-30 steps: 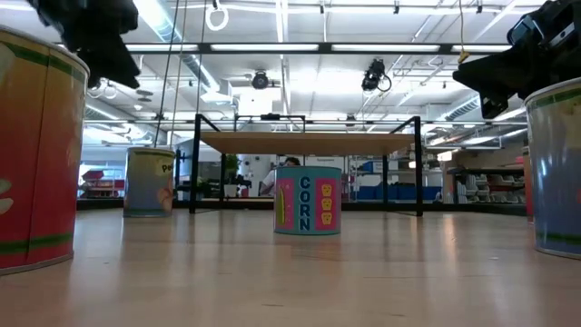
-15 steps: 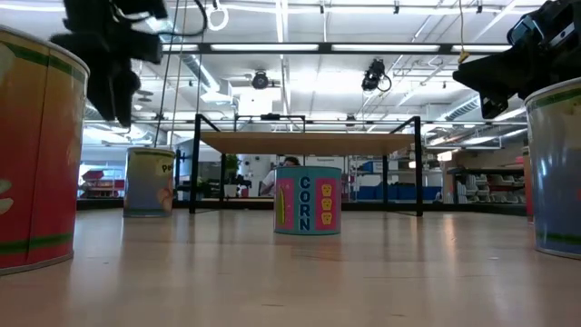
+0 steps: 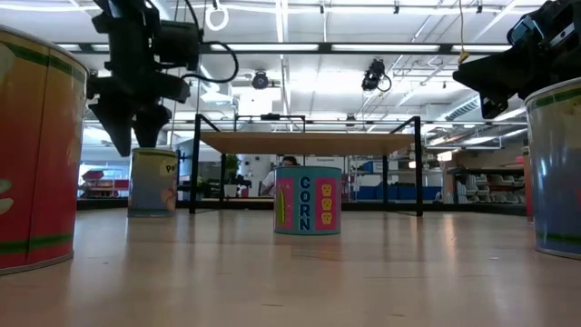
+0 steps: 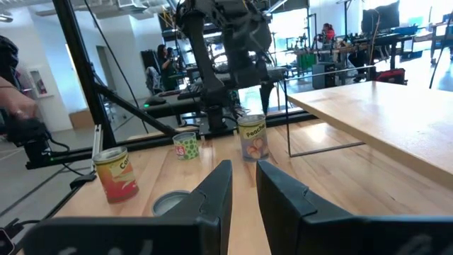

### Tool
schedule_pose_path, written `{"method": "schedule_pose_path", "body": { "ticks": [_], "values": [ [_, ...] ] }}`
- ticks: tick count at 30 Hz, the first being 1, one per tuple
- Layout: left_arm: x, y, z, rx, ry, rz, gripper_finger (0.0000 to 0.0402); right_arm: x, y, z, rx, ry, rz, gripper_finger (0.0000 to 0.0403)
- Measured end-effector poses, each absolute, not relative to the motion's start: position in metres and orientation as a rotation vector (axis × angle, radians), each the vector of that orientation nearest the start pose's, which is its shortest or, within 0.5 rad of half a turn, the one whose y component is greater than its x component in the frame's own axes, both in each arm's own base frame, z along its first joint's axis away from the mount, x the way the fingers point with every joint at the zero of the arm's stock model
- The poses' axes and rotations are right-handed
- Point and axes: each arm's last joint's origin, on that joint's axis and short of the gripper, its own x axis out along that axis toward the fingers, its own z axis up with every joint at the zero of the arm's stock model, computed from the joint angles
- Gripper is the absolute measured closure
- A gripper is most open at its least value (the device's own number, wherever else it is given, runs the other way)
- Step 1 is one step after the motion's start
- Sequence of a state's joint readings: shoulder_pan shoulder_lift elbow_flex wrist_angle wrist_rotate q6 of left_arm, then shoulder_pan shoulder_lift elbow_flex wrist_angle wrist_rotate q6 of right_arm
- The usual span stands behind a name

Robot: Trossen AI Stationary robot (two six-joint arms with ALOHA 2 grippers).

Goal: Pick and place cans onto a shelf
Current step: Put the top canned peaches on the shelf

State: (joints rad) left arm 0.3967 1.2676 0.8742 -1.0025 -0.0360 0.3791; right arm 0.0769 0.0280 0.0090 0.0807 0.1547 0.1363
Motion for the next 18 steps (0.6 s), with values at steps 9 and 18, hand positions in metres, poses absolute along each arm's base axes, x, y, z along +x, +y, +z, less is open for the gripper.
{"method": "schedule_pose_path", "body": {
  "ticks": [9, 18],
  "values": [
    [0.219, 0.073, 0.214, 0.128, 1.298, 0.044, 0.0042, 0.098, 0.003, 0.172, 0.143, -0.066, -0.074, 0.033],
    [0.244, 0.049, 0.2, 0.102, 1.262, 0.077, 0.0043, 0.098, 0.003, 0.172, 0.143, -0.066, -0.073, 0.033]
  ]
}}
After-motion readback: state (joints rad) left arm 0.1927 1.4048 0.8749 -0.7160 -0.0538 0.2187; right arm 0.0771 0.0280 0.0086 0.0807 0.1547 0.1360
